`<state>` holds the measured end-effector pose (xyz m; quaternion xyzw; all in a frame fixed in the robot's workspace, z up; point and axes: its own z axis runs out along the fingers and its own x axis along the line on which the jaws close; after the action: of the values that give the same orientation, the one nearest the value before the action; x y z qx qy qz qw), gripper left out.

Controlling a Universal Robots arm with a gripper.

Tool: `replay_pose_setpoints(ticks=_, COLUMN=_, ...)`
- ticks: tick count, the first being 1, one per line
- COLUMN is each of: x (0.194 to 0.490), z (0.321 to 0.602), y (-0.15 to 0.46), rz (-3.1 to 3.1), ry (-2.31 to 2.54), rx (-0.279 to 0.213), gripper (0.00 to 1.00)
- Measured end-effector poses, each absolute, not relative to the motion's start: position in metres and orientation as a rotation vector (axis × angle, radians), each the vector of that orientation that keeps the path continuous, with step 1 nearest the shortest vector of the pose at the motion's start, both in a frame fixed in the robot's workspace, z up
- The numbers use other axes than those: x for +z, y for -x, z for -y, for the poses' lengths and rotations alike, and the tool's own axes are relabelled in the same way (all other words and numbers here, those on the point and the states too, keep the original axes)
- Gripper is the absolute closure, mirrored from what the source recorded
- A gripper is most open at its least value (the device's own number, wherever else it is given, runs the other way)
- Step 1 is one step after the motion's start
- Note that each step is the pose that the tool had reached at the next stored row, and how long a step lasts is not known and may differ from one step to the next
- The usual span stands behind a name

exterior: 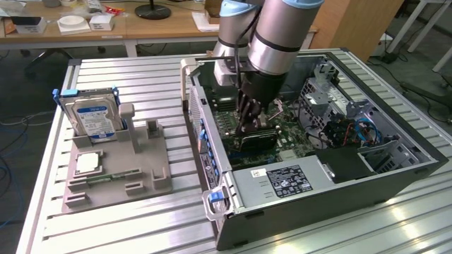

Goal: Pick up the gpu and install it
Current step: 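Press down on the gpu until it lock into place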

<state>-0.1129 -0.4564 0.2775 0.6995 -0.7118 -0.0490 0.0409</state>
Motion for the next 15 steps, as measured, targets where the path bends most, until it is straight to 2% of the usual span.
replay_pose_setpoints(ticks=15, x=0.278, z=0.456, y=0.098, rz=2.025, ry=-1.986, rx=-0.415, gripper=0.90)
